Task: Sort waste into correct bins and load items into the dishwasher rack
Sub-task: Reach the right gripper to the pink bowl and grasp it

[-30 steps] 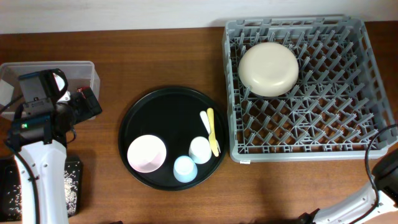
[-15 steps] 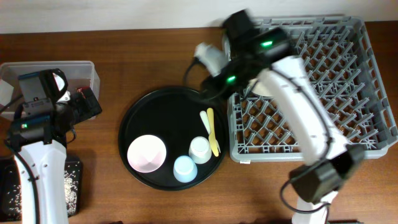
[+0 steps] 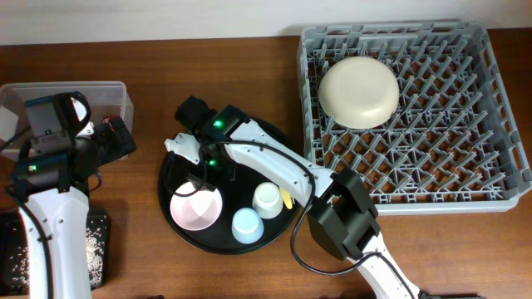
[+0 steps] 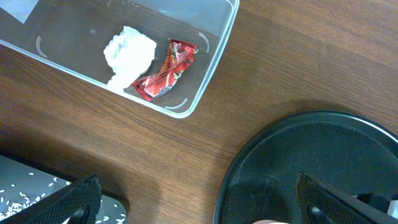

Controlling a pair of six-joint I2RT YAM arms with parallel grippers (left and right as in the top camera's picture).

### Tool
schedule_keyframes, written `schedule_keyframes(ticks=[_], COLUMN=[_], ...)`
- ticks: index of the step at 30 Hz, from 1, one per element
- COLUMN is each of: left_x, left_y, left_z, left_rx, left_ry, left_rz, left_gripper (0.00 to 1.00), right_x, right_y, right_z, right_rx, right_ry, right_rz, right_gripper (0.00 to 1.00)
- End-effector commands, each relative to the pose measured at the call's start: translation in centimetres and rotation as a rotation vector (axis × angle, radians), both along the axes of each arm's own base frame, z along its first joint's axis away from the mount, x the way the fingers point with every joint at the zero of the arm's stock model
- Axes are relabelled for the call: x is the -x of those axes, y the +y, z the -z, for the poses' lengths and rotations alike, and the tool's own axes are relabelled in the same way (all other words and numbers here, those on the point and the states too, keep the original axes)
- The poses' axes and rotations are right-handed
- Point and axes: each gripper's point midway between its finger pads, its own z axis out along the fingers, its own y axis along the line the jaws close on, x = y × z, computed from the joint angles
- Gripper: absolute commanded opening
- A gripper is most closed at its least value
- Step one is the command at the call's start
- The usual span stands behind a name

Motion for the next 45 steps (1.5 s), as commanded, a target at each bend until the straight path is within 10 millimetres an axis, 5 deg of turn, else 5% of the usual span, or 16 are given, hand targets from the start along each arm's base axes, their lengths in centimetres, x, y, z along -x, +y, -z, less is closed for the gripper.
schedule_keyframes(ticks=[1,9,41,45], left_x=[0.0,0.0,0.1,0.1], left_y=[0.1,0.1,0.1,0.1], left_z=[-0.6,-0.6,-0.6,-0.6], left_rx=[-0.007,-0.007,-0.006,-0.006], left_ry=[-0.015,-0.016,-0.012,-0.012], left_rz=[0.000,0.000,0.000,0.000], left_gripper=[0.99,0.99,0.99,0.99], right_x=[0.1,-0.2,0.0,0.0], right_y=[0.3,-0.4,-1.0,-0.8], right_z=[2.1,5.0,6.3,6.1], right_rx=[0.027,0.097,0.127,0.120], right_ry=[0.006,0.010,0.030,0.031], right_rz=[-0.011,-0.002,0.043,0.042], right_gripper=[0.49,0.42,0.25,0.04])
